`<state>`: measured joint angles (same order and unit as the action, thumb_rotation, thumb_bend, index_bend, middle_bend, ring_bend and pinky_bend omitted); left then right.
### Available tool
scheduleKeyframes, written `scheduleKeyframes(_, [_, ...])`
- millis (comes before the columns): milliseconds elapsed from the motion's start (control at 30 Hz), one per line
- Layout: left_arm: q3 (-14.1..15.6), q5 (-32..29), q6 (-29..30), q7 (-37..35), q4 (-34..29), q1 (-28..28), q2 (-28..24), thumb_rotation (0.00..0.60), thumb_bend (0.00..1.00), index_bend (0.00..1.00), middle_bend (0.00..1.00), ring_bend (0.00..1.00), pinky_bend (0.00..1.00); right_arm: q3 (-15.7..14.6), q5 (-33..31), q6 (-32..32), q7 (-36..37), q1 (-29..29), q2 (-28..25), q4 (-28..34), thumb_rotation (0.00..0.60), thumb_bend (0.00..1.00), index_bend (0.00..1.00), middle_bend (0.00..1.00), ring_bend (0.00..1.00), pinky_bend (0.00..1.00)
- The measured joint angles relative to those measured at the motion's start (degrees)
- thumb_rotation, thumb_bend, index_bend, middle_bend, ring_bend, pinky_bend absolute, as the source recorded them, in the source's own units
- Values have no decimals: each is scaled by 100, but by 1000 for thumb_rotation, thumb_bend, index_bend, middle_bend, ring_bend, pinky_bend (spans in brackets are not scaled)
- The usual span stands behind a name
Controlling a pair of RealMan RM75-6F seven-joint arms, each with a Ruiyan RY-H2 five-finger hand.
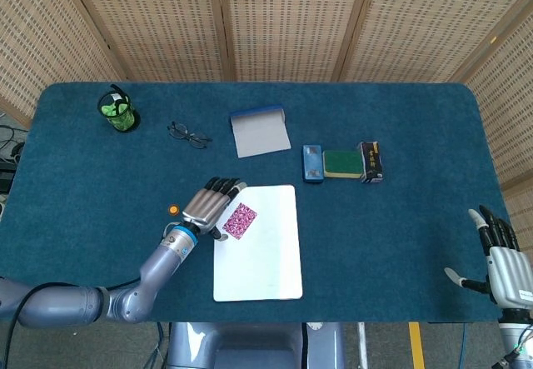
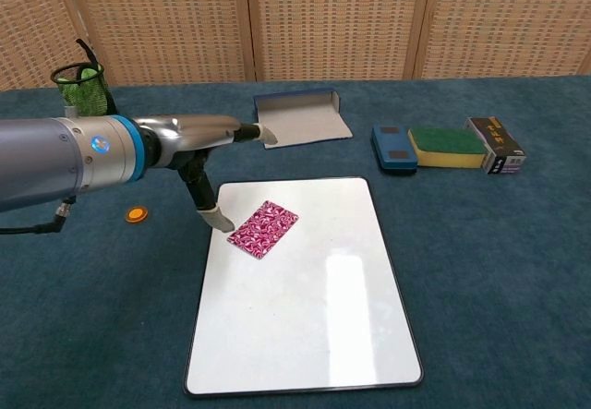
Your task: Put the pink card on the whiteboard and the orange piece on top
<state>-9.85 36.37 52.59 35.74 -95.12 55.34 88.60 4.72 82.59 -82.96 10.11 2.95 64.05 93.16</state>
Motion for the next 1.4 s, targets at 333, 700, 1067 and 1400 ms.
scheduleKeyframes(333, [368,191,41,-394,265,-427,-598,600,147,290,0,0,0,-5,7,-7,-51,0,4,12,600,0,0,0,0,0])
scheduleKeyframes(700, [654,732,-459,-1263,1505,-818,-401,600,273,328,0,0,0,-3,-7,-6,-76,-1,8,24,600,0,0,0,0,0])
scheduleKeyframes(1067, [756,1337,-426,-1564,1833,-1076,-142,600,305,352,0,0,0,-10,1,15,-15,3,-13,24,600,0,0,0,0,0])
scheduleKeyframes(1400, [723,1529,-329,-1585,2026,-1178,8,600,312,359,0,0,0,-14,5,12,-14,2,-12,23,600,0,0,0,0,0])
